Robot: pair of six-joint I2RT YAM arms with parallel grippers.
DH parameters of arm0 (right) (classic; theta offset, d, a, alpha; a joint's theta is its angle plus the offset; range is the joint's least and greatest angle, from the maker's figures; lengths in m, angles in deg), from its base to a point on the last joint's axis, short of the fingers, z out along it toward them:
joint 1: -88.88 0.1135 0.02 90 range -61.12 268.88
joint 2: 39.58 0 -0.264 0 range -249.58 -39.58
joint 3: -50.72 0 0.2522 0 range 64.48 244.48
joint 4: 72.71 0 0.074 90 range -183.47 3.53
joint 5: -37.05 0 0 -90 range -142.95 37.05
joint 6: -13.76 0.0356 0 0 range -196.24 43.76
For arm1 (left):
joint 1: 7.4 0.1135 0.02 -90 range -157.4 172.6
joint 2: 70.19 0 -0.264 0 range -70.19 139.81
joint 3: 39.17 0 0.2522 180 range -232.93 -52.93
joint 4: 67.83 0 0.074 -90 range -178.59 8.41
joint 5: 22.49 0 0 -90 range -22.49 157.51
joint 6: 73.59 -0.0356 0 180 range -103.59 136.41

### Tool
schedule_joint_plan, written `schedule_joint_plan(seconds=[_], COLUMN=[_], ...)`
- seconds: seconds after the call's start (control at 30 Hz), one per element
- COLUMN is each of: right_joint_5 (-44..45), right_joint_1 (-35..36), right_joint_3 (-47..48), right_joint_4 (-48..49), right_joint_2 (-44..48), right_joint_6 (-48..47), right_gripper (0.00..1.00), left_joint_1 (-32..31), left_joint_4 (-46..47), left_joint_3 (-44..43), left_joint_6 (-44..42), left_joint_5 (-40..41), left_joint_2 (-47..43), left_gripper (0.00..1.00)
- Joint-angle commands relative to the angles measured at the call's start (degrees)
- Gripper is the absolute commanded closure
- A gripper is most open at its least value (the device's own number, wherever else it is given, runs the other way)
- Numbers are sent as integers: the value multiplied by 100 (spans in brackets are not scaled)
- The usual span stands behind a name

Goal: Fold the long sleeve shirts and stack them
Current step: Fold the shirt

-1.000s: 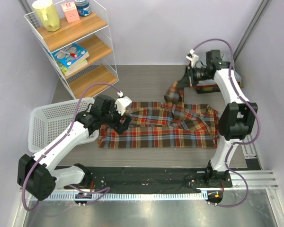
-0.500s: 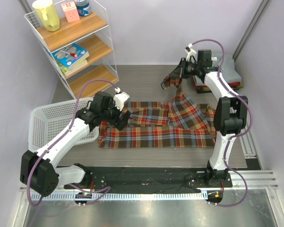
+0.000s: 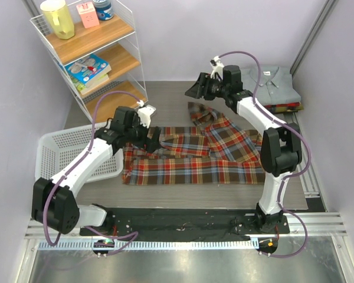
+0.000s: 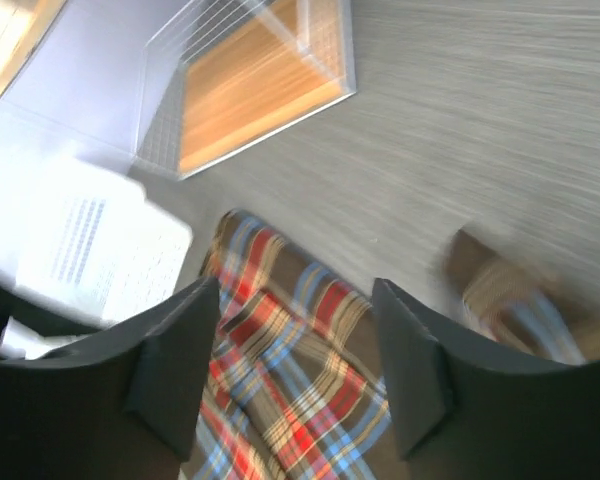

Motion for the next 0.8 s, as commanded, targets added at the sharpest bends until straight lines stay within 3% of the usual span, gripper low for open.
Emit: schedule_joint_plan(seconds=[0.0,0.13,0.27,0.33,0.53,0.77], right_joint_5=[-819,-988,-584,-293,-196,-134], right_joint_1=[-107,-563,-933,-951,-951,-898], right_joint_3=[525,1069,1448,1903,2538,2803], right_joint_4=[-784,-2071,-2530,-2898,-3111,-3181], right_joint_2=[147,42,-510,-845,-1777,-2419], right_joint_6=[-1091,-2529,-3304,-3707,-3824,-4227], right_gripper=[27,27,44,45,29,24], left_joint_1=[307,430,448,448,448,466], left_joint_4=[143,47,-77,-94,-191,-305], left_joint_3=[-427,-655,-919,-963,-1069,-1016], left_joint_6=[250,5,-75,-93,-207,-277], left_joint_5=[-402,-587,-798,-877,-1044,-1009], left_joint_2=[196,372,680,802,918,874], left_gripper=[0,0,0,0,0,0])
